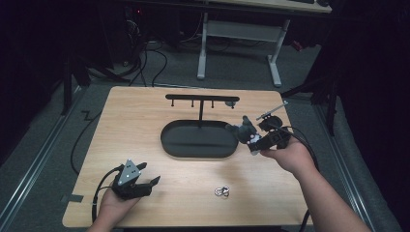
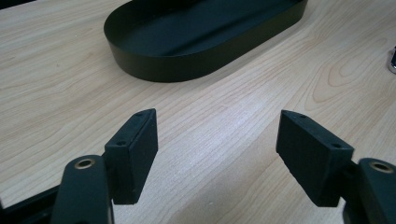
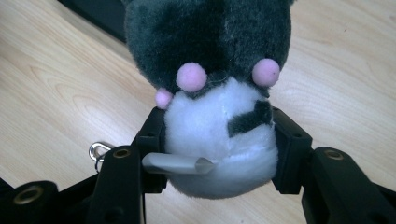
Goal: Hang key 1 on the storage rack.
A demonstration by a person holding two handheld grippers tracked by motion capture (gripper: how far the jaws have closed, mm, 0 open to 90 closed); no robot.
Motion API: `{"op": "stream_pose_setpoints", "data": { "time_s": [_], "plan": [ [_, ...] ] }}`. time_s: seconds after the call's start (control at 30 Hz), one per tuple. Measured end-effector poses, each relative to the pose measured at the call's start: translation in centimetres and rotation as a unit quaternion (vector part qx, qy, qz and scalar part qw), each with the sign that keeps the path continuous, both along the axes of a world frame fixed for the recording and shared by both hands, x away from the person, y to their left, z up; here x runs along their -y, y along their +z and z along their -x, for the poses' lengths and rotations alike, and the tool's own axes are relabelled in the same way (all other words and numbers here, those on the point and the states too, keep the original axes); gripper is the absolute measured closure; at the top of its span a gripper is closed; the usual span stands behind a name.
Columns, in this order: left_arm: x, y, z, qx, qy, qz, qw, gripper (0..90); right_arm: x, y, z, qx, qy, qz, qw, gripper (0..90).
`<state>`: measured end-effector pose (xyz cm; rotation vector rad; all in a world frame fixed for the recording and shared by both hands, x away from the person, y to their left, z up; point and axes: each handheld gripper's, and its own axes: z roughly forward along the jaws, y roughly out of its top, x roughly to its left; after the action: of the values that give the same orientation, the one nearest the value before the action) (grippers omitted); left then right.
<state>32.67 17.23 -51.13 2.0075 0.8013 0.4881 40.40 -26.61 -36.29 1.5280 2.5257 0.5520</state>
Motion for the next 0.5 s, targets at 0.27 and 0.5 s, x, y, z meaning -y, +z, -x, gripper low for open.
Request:
{"op": "stream_pose_setpoints", "data": {
  "time_s": [0.27,0.5],
  "plan": [
    [-0.2,0.0,0.1,-0.001,0.003,0.002,1.0,30.1,0.4,1.2,-1.0,0.014,-0.014,-0.011,0.9997,49.7],
    [-0.3,0.0,-0.1,-0.002,0.004,0.002,1.0,30.0,0.6,2.3,-1.8,0.022,-0.02,-0.013,0.9995,49.7]
  ]
}}
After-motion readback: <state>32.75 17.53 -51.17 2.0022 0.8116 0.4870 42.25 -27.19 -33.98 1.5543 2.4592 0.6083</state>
